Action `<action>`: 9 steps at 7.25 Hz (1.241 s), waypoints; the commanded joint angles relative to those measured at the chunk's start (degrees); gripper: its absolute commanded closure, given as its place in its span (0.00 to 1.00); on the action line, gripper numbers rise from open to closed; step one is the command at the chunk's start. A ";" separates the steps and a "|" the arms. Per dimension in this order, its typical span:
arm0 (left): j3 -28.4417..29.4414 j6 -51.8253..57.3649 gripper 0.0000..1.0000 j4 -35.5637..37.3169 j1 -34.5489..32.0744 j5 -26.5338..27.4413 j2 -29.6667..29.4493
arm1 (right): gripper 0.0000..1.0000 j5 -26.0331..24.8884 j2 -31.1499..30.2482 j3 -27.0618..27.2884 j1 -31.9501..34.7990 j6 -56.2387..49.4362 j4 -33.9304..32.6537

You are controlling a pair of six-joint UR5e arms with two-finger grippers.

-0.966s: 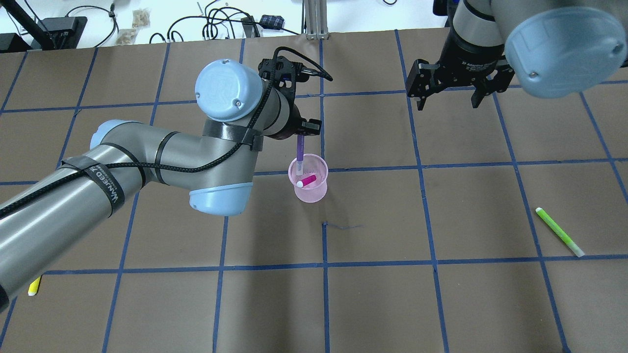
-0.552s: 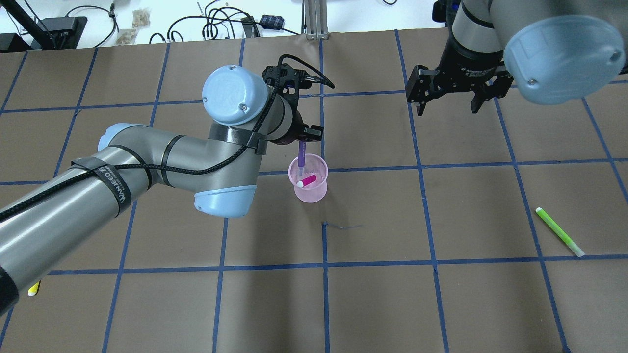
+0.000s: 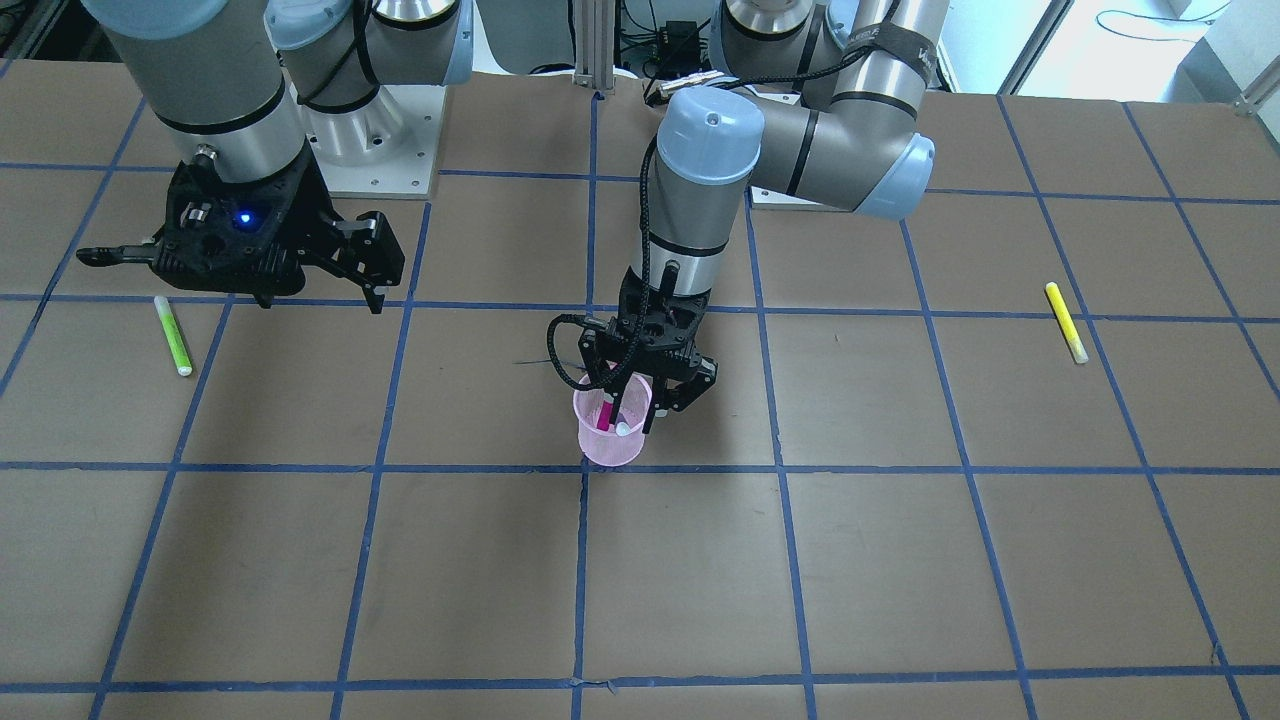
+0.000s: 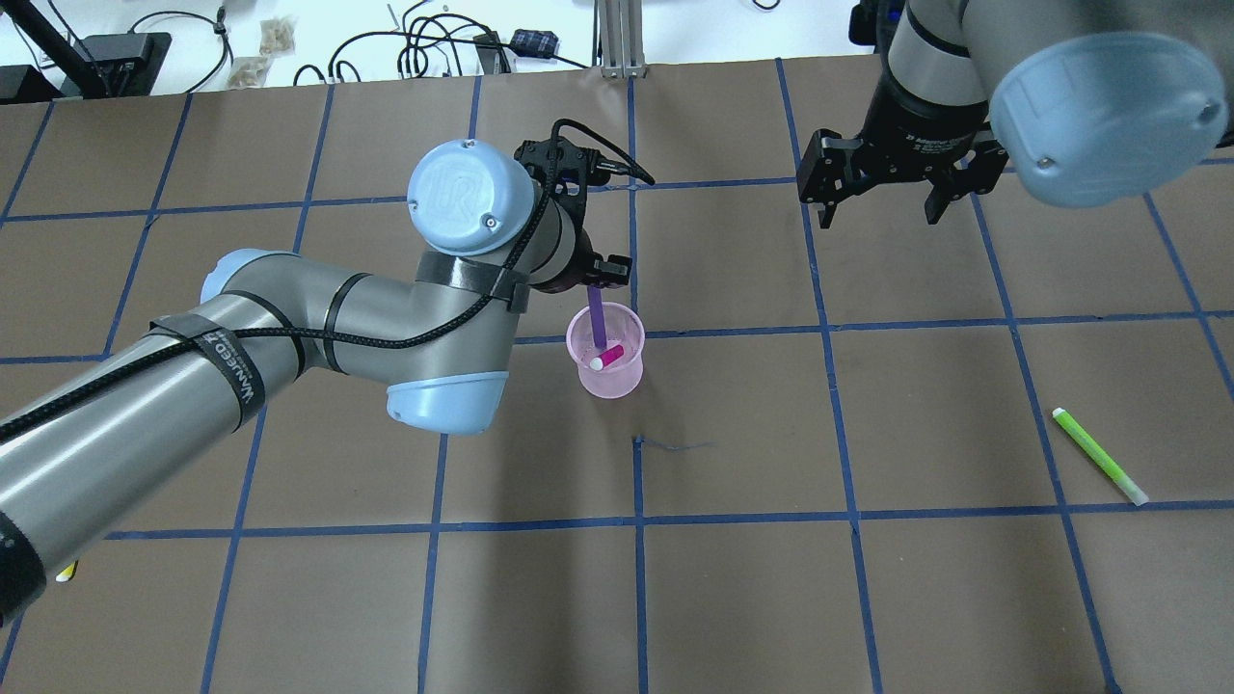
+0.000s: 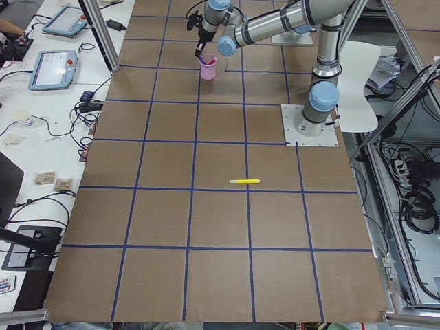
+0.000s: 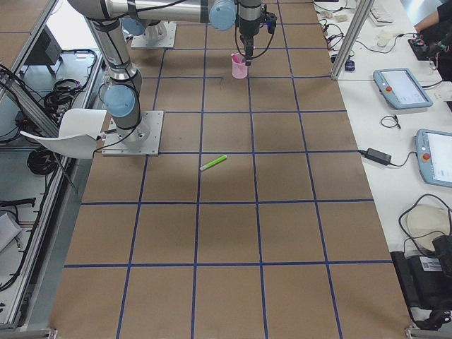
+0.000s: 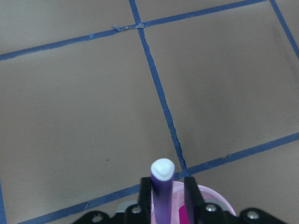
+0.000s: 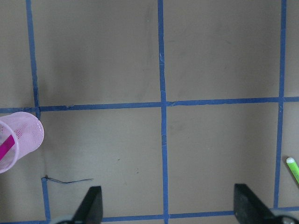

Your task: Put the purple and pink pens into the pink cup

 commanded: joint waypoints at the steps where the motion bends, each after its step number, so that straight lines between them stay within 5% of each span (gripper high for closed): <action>1: 1.30 -0.14 0.08 0.14 0.34 -0.40 1.07 | 0.00 -0.02 0.00 0.00 0.00 -0.02 0.00; 3: 6.98 0.39 0.00 -7.09 1.57 -0.14 3.18 | 0.00 -0.02 0.00 0.00 0.00 -0.02 0.00; 5: 16.29 0.74 0.00 -28.84 4.55 0.03 5.11 | 0.00 -0.10 0.00 0.00 -0.09 -0.38 -0.09; 8: 20.63 5.97 0.00 -53.05 17.52 -0.14 11.26 | 0.00 -0.02 0.09 0.00 0.00 -0.38 -0.09; 9: 20.99 5.75 0.00 -54.08 18.09 -0.32 11.36 | 0.00 0.16 0.09 0.00 0.00 -0.46 -0.18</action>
